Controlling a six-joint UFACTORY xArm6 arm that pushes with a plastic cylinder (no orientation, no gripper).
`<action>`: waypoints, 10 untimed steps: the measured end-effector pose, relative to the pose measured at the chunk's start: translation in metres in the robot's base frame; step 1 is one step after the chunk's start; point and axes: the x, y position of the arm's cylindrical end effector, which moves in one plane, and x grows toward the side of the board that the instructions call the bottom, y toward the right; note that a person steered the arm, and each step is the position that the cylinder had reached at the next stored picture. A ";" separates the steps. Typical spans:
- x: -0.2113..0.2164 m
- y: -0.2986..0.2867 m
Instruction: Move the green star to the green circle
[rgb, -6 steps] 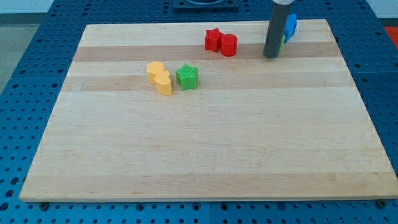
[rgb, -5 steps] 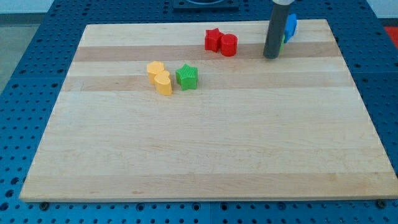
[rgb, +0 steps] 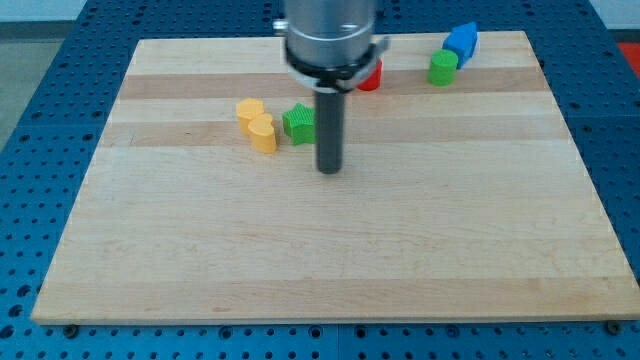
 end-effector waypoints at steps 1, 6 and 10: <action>-0.002 -0.033; -0.050 -0.046; -0.088 0.028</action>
